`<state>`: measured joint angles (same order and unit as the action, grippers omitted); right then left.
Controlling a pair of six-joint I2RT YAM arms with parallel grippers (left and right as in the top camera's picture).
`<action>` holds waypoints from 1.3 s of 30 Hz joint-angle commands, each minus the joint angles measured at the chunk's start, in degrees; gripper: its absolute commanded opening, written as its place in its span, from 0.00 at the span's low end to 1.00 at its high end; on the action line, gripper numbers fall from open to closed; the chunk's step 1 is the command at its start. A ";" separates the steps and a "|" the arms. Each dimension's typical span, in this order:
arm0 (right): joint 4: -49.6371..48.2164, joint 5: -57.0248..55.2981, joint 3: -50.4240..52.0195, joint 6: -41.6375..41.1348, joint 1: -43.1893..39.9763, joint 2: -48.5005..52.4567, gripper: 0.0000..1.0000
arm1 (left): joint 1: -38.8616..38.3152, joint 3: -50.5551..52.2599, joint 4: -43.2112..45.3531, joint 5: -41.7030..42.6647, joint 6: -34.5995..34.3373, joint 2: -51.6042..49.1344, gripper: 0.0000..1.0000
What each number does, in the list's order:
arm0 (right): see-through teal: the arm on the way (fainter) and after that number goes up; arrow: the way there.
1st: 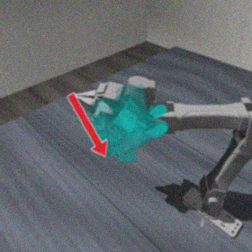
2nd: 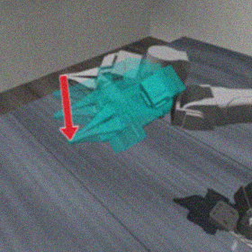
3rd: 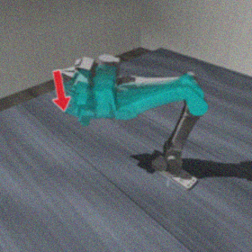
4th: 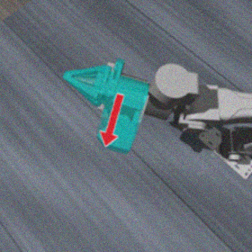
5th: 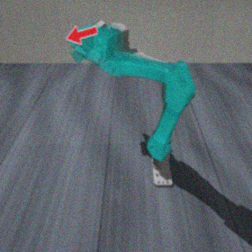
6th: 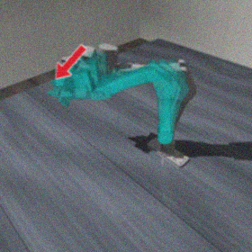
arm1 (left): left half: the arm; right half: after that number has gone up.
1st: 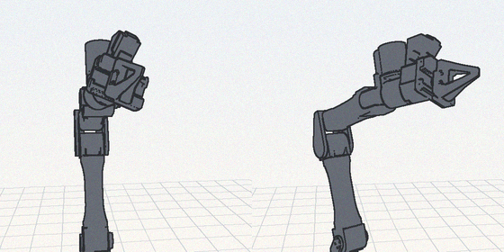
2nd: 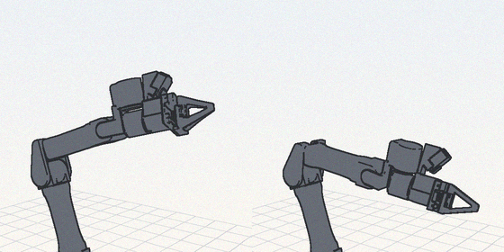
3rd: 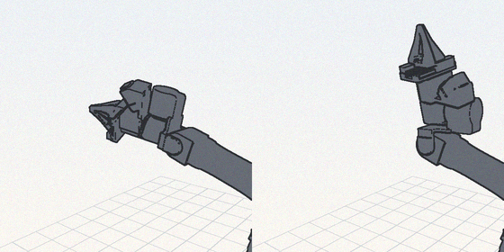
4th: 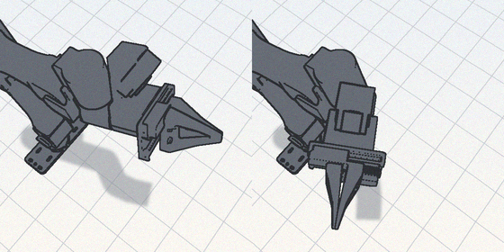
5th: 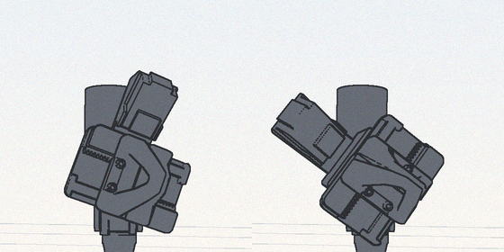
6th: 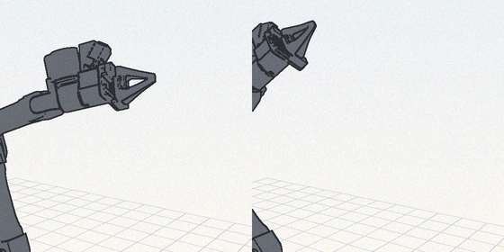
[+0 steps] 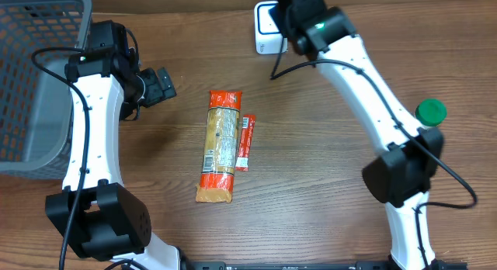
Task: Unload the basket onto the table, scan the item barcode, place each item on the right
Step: 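Carry the orange box up to the white scanner window, then hold the orange box in front of the scanner window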
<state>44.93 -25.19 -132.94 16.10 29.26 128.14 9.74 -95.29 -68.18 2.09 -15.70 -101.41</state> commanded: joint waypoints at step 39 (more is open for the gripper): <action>-37.55 -12.70 -0.09 32.39 2.78 21.57 0.04 | -0.37 -0.96 -0.13 -0.17 0.92 -0.13 1.00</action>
<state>7.75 -36.95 -132.73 45.95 32.23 150.08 9.74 -95.29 -68.18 2.09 -15.70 -101.41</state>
